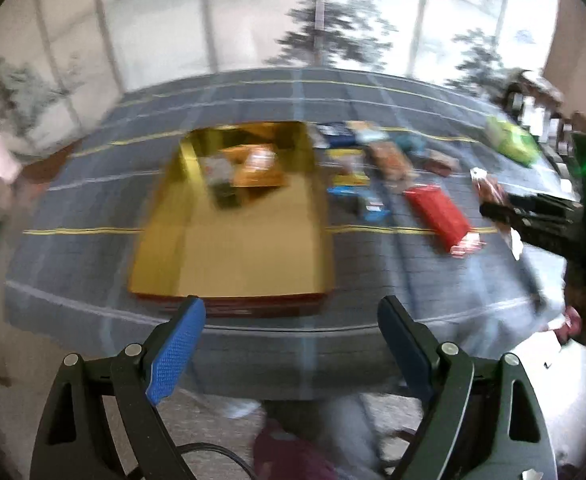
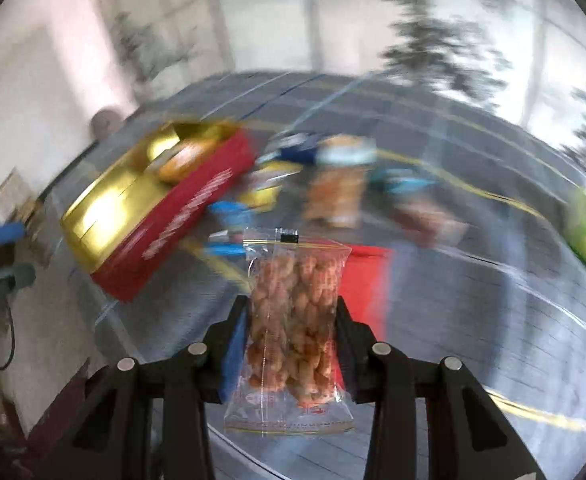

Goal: Organize snacks
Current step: 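Grasp the clear bag of peanuts with the right gripper and lift it, then grasp the red packet with the left gripper while the right gripper holds the peanut bag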

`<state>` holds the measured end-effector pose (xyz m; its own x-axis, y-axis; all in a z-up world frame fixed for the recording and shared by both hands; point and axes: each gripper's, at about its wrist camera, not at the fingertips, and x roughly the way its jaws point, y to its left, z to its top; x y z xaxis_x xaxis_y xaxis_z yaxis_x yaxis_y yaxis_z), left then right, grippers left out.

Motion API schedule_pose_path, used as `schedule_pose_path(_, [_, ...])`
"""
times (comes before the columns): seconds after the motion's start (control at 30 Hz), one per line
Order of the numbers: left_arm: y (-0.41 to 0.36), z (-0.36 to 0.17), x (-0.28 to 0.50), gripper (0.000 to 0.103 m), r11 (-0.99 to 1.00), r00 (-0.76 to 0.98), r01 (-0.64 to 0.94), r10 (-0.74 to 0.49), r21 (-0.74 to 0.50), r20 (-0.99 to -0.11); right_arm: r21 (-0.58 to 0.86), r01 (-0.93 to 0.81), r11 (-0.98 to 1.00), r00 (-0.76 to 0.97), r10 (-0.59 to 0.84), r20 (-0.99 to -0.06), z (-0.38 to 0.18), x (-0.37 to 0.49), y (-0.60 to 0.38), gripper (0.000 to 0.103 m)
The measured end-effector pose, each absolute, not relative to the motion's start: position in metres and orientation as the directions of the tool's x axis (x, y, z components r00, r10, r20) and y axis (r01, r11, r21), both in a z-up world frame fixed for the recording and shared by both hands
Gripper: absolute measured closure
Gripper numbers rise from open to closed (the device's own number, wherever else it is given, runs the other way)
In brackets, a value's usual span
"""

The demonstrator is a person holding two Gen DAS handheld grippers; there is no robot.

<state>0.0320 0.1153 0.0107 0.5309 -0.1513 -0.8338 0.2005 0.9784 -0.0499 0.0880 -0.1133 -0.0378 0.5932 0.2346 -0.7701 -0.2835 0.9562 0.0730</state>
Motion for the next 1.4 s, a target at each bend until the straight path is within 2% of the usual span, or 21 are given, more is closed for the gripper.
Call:
schedule_pose_path(0.23, [0.063, 0.001, 0.066, 0.018, 0.915, 0.356, 0.278, -0.382, -0.294, -0.853, -0.053, -0.088, 0.995, 0.624, 0.013, -0.782, -0.051, 0.093, -0.213, 0.063])
schedule_pose_path(0.43, [0.002, -0.018, 0.109, 0.018, 0.896, 0.251, 0.262, -0.423, -0.359, -0.871, -0.048, -0.012, 0.999, 0.643, -0.029, -0.765, -0.071, 0.099, -0.251, 0.063])
schedule_pose_path(0.77, [-0.072, -0.053, 0.154, 0.018, 0.952, 0.252, 0.263, -0.227, -0.159, -0.941, 0.040, 0.013, 0.999, 0.653, 0.022, -0.757, -0.086, 0.110, -0.276, 0.063])
schedule_pose_path(1.0, [-0.081, -0.073, 0.170, 0.018, 0.972, 0.215, 0.167, -0.202, -0.168, -0.955, 0.087, -0.015, 0.996, 0.661, 0.075, -0.747, -0.087, 0.105, -0.278, 0.063])
schedule_pose_path(1.27, [-0.098, -0.086, 0.169, 0.018, 0.986, 0.222, 0.160, -0.076, -0.041, -0.972, 0.138, -0.016, 0.990, 0.666, 0.113, -0.737, -0.088, 0.102, -0.285, 0.063])
schedule_pose_path(1.33, [-0.104, -0.086, 0.167, 0.027, 0.984, 0.252, 0.176, -0.059, -0.014, -0.966, 0.142, -0.016, 0.990, 0.667, 0.117, -0.736, -0.088, 0.102, -0.286, 0.063])
schedule_pose_path(1.37, [-0.105, -0.081, 0.163, 0.054, 0.983, 0.283, 0.184, -0.060, -0.007, -0.957, 0.145, -0.016, 0.989, 0.667, 0.118, -0.735, -0.088, 0.102, -0.287, 0.063])
schedule_pose_path(1.4, [-0.107, -0.078, 0.161, 0.060, 0.983, 0.297, 0.184, -0.050, 0.006, -0.953, 0.146, -0.016, 0.989, 0.668, 0.119, -0.735, -0.088, 0.102, -0.287, 0.063])
